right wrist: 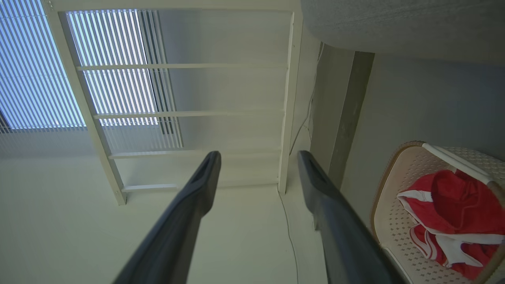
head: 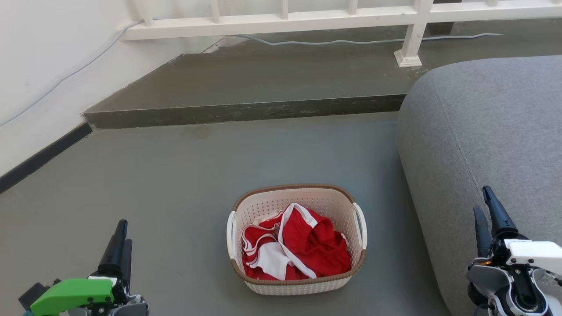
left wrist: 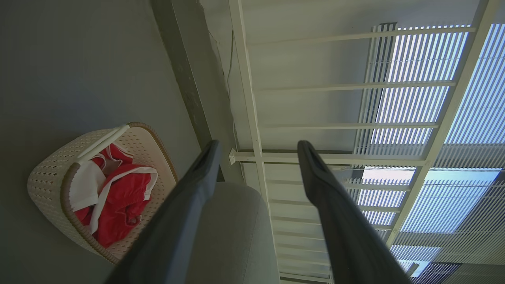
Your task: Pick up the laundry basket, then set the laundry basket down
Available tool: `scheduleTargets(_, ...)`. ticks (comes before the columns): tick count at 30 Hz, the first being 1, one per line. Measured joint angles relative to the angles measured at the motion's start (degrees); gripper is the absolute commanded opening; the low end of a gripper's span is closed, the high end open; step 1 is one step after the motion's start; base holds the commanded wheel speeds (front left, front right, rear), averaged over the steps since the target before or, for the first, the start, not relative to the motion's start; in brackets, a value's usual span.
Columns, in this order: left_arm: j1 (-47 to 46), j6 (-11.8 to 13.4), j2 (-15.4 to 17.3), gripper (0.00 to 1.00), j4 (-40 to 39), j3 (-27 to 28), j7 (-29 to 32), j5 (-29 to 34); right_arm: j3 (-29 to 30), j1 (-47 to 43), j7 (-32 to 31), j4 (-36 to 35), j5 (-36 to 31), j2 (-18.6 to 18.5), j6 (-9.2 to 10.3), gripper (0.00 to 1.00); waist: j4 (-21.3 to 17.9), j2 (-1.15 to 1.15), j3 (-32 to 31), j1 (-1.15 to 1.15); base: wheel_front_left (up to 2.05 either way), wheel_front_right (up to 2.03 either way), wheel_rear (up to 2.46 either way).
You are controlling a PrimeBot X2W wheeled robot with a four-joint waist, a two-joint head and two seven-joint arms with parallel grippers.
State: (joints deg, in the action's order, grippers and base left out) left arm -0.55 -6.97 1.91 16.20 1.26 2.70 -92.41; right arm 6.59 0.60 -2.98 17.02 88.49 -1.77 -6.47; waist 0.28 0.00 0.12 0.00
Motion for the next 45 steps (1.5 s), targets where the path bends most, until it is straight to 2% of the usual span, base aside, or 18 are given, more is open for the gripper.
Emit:
scheduleTargets(16, -1.3, 0.0, 3.4, 1.0, -1.1, -3.4, -4.2, 14.4, -3.9, 0.2, 3.6, -1.4, -14.8, -4.4, 0.03, 1.0, 0.5, 0.0, 0.0, 0.0, 0.0, 0.0, 0.0)
scheduleTargets(30, -3.3, 2.5, 4.9, 1.0, -5.1, -5.6, -6.6, 30.4, -8.5, 1.4, 6.5, -3.7, -30.3, -7.5, 2.9, 1.0, 1.1, 0.0, -0.3, 0.0, 0.0, 0.0, 0.0)
scheduleTargets(45, -3.3, 6.2, 6.5, 1.0, -5.8, -11.6, -9.6, 47.9, -13.2, 1.5, 9.5, -3.8, -44.7, -8.9, 6.12, 1.0, 1.6, 0.0, -0.8, 0.0, 0.0, 0.0, 0.0)
